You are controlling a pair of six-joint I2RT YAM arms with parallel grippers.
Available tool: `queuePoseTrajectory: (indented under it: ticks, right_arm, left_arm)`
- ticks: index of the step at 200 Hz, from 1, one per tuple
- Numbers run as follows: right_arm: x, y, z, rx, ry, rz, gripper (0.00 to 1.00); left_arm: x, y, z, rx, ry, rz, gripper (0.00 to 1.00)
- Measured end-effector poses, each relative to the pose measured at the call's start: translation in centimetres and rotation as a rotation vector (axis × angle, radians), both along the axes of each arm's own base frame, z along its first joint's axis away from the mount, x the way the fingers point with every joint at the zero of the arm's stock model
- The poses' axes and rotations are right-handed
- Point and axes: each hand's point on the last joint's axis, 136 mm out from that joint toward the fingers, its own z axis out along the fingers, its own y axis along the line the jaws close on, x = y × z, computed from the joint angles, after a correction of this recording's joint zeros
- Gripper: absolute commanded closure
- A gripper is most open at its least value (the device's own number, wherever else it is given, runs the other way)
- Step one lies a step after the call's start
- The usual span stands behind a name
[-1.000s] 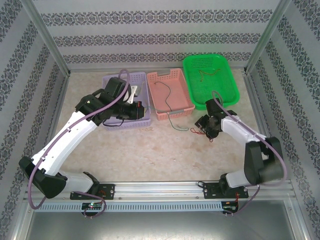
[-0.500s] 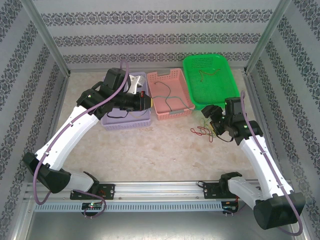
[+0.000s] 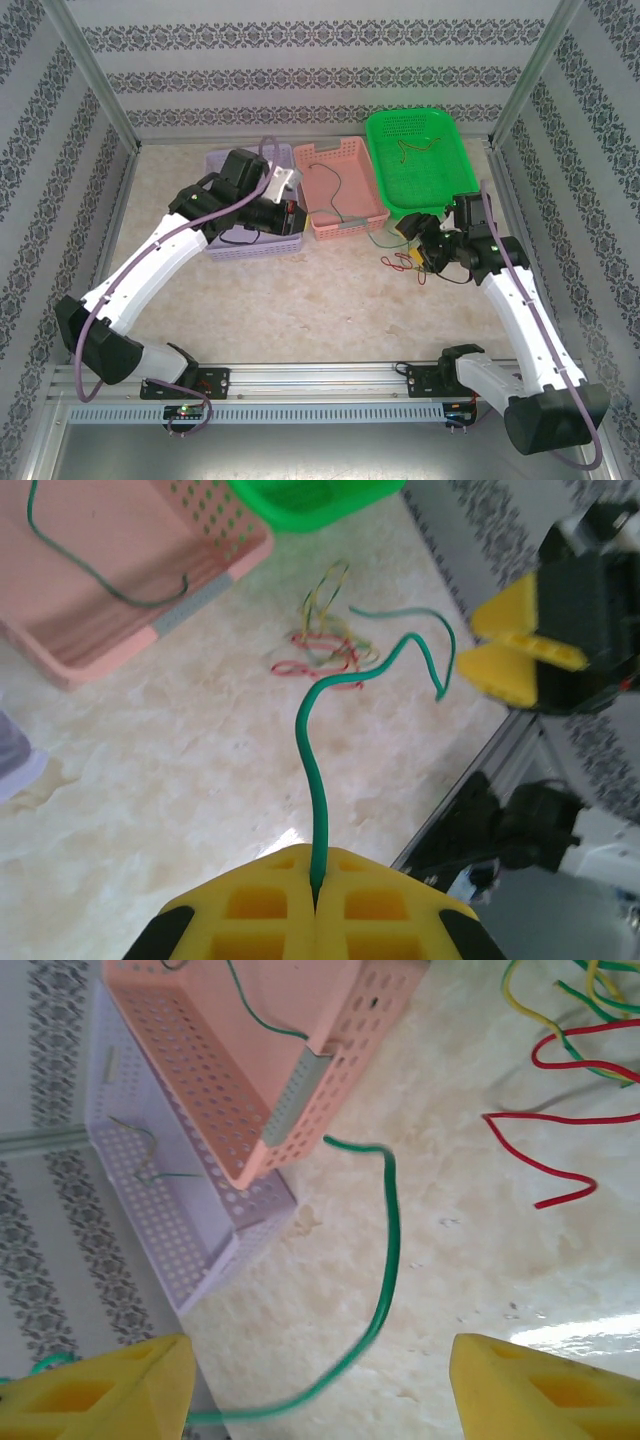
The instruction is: Untangle the cables
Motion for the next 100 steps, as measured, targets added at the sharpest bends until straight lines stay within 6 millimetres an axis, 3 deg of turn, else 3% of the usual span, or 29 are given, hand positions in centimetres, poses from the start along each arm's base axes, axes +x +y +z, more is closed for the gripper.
queuePoseTrajectory:
  ticks: [26,54,78,100]
  right_arm:
    - [-0.2,-0.1,-1.4,-0.050,0.026,0.052,0.36]
    - [-0.8,0.4,-3.4,-0.138,0.047,0.139,0.39]
    - [-1.6,2.3,-5.8,-0.255,0.074,0.287,0.43]
    - [-2.5,4.2,-8.8,-0.365,0.121,0.437,0.47]
  left_arm:
    - [-1.4,1.0,-4.1,0.112,-0.009,-0.053,1.00]
    - [-4.2,1.9,-7.7,0.275,-0.056,-0.160,1.00]
    - [-6.1,2.3,-10.2,0.406,-0.098,-0.258,1.00]
    - [-6.6,2.9,-11.4,0.492,-0.132,-0.306,1.00]
